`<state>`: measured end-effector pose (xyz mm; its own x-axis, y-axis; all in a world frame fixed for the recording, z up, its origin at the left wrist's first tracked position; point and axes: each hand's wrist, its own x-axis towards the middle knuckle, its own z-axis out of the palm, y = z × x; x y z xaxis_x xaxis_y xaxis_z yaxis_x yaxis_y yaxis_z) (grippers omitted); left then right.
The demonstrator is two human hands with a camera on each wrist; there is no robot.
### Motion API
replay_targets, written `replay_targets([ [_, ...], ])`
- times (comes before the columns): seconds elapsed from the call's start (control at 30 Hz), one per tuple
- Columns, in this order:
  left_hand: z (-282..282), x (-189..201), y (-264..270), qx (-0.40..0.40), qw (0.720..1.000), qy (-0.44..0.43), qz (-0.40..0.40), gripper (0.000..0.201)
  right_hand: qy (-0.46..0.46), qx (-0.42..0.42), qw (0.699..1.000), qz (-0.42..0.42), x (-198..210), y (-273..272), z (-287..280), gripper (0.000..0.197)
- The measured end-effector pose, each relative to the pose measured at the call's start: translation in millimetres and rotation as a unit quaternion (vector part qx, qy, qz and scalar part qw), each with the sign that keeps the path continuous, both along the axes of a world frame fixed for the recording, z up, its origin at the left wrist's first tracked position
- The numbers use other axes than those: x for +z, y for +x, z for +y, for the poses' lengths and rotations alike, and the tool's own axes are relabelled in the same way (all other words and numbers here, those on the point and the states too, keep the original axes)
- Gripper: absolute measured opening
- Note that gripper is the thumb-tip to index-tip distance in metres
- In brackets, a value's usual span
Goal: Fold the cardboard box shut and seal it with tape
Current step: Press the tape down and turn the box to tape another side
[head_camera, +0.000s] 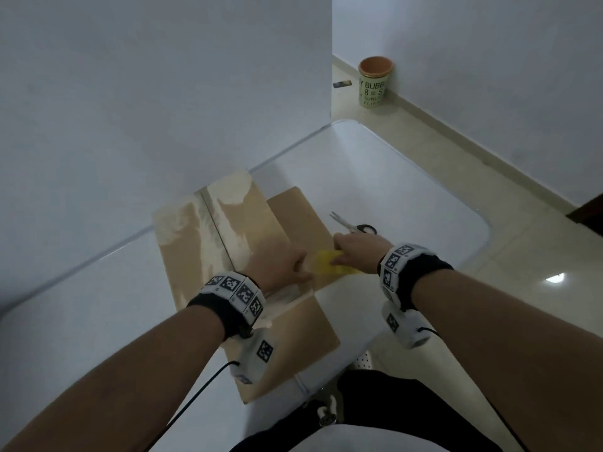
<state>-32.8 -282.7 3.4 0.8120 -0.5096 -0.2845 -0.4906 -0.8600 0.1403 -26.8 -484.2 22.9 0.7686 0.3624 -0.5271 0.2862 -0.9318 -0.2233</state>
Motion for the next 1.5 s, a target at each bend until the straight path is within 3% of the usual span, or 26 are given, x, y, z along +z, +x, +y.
replay_targets([
  [0.13, 3, -1, 4, -0.005, 0.999, -0.015, 0.029, 0.037, 0.044, -0.009, 0.999, 0.005, -11, 4, 5, 0.037],
  [0.23, 4, 0, 2, -0.002, 1.0, -0.01, 0.023, 0.038, 0.014, 0.02, 0.999, -0.047, -8, 10, 7, 0.043],
  [0.33, 3, 0, 1, 0.004, 1.0, -0.019, 0.023, 0.039, -0.027, -0.005, 0.996, -0.084, -10, 15, 4, 0.045],
  [0.53, 5, 3, -5, 0.013, 0.999, -0.028, 0.008, 0.038, 0.011, -0.027, 0.999, -0.018, -11, 21, 2, 0.025],
  [0.7, 2, 4, -4, 0.027, 0.999, -0.032, 0.027, 0.037, 0.033, -0.005, 0.999, -0.04, -9, 28, -5, 0.031],
  [0.87, 2, 3, -5, 0.038, 0.998, -0.041, 0.036, 0.037, -0.023, 0.009, 0.998, -0.053, -19, 31, 1, 0.031],
  [0.97, 4, 2, -4, 0.045, 0.997, -0.052, 0.04, 0.038, -0.004, 0.011, 0.998, -0.065, -15, 36, 1, 0.033],
  [1.13, -5, 15, 12, 0.058, 0.989, -0.006, 0.137, 0.041, 0.061, 0.02, 0.997, -0.054, -13, 44, -4, 0.029],
  [1.27, -25, 25, 53, 0.071, 0.991, -0.1, 0.059, 0.039, 0.08, 0.038, 0.994, -0.063, -14, 48, -9, 0.033],
  [1.33, -43, 19, 70, 0.03, 0.994, -0.061, 0.087, 0.056, 0.08, 0.04, 0.993, -0.07, -12, 50, -12, 0.029],
  [1.4, -64, 11, 78, -0.003, 0.987, 0.033, 0.155, 0.066, 0.081, 0.042, 0.993, -0.07, -9, 51, -15, 0.03],
  [1.5, -81, 3, 88, -0.017, 0.978, 0.064, 0.198, 0.045, 0.112, 0.055, 0.991, -0.055, -10, 57, -24, 0.026],
])
